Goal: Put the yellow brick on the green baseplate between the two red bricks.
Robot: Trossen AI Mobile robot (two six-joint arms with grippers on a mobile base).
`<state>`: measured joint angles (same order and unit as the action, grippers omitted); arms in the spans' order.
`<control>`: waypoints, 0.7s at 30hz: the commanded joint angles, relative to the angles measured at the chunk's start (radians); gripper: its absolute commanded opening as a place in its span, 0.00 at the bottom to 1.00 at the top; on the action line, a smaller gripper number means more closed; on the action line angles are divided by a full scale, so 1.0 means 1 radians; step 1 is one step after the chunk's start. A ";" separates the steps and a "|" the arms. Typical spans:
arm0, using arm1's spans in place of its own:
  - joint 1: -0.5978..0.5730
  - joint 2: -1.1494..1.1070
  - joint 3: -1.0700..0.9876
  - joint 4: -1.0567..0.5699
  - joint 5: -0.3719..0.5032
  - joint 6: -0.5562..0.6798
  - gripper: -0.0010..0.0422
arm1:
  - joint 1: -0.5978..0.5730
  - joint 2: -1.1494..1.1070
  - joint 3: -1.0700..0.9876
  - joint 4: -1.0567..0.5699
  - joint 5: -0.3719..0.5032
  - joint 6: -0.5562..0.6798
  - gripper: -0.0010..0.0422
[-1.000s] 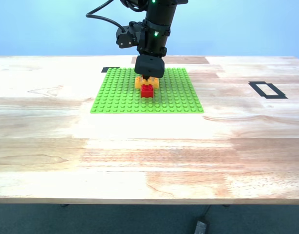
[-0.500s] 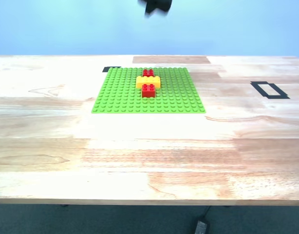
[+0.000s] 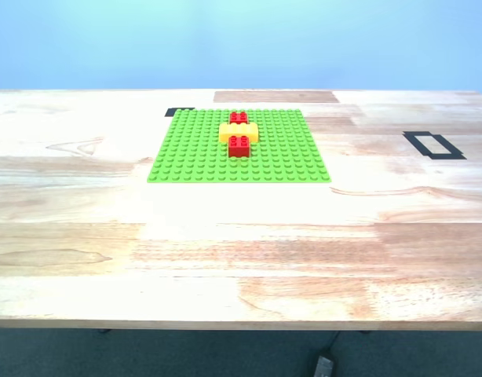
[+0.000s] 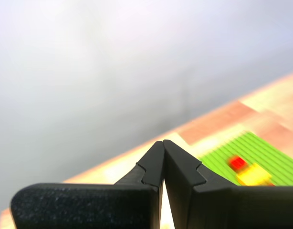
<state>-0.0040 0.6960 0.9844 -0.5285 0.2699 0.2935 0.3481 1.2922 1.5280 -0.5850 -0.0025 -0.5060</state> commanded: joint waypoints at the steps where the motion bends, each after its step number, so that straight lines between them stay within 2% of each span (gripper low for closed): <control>1: 0.001 -0.041 -0.062 0.110 -0.031 -0.048 0.02 | -0.065 -0.172 -0.204 0.129 0.005 0.067 0.05; 9: 0.002 -0.178 -0.320 0.342 -0.035 -0.160 0.02 | -0.174 -0.638 -0.848 0.523 0.015 0.302 0.05; 11: 0.002 -0.213 -0.396 0.390 -0.070 -0.221 0.02 | -0.184 -0.726 -0.981 0.575 0.052 0.357 0.05; 14: 0.002 -0.267 -0.497 0.441 -0.138 -0.278 0.02 | -0.186 -0.834 -1.129 0.625 0.096 0.409 0.05; 18: 0.001 -0.333 -0.626 0.522 -0.158 -0.294 0.02 | -0.184 -0.938 -1.276 0.699 0.100 0.454 0.05; 21: 0.001 -0.383 -0.691 0.518 -0.158 -0.294 0.02 | -0.177 -1.003 -1.338 0.705 0.105 0.455 0.05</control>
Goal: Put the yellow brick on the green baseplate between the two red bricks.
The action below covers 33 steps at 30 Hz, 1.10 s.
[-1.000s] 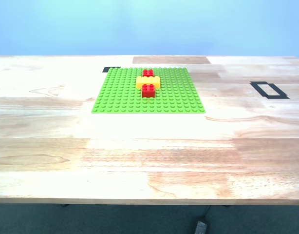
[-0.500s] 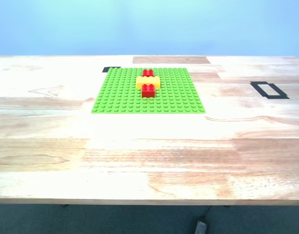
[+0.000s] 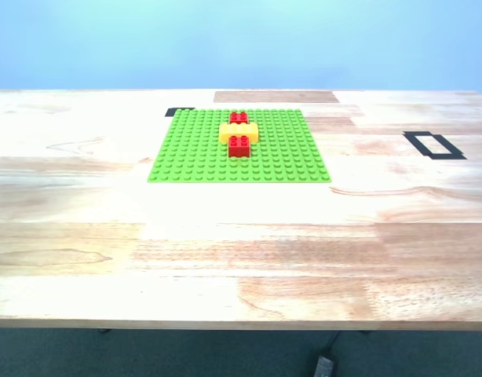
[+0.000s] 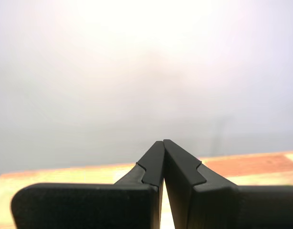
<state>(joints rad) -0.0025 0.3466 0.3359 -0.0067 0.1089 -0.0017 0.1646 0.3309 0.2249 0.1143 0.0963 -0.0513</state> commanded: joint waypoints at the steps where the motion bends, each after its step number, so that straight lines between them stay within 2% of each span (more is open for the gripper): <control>1: 0.000 -0.054 -0.064 -0.001 0.002 0.002 0.02 | 0.010 -0.063 -0.049 0.006 0.017 0.011 0.05; 6: 0.000 -0.168 -0.169 0.050 -0.006 0.000 0.02 | 0.011 -0.134 -0.098 -0.008 0.021 0.019 0.05; 11: 0.000 -0.272 -0.230 -0.066 -0.005 0.003 0.02 | 0.011 -0.183 -0.145 -0.053 0.016 0.020 0.02; 15: 0.000 -0.349 -0.274 -0.093 -0.006 -0.002 0.02 | 0.011 -0.221 -0.183 -0.061 0.016 0.015 0.02; 33: 0.000 -0.335 -0.282 -0.100 -0.005 -0.002 0.02 | 0.011 -0.233 -0.215 -0.086 0.013 -0.017 0.02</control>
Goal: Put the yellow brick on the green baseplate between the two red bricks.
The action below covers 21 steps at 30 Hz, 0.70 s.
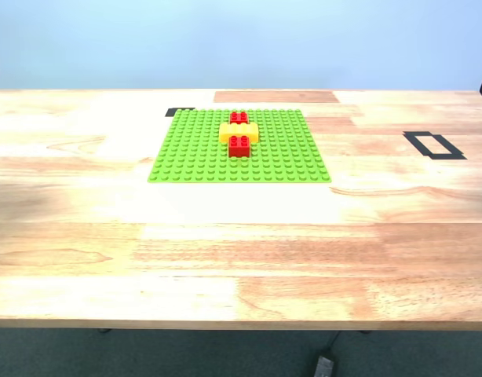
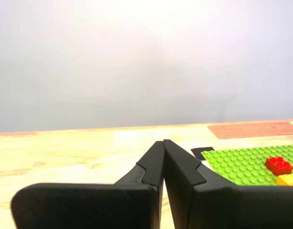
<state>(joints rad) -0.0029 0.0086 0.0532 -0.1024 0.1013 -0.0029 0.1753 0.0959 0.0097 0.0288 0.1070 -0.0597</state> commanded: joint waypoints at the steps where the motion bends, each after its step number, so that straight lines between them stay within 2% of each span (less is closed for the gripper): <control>1: 0.000 0.002 0.001 -0.004 0.002 0.000 0.02 | 0.000 0.001 0.000 0.000 0.002 -0.010 0.02; 21: 0.000 0.002 0.001 -0.004 0.003 0.001 0.02 | 0.000 0.002 0.000 -0.001 0.002 -0.042 0.02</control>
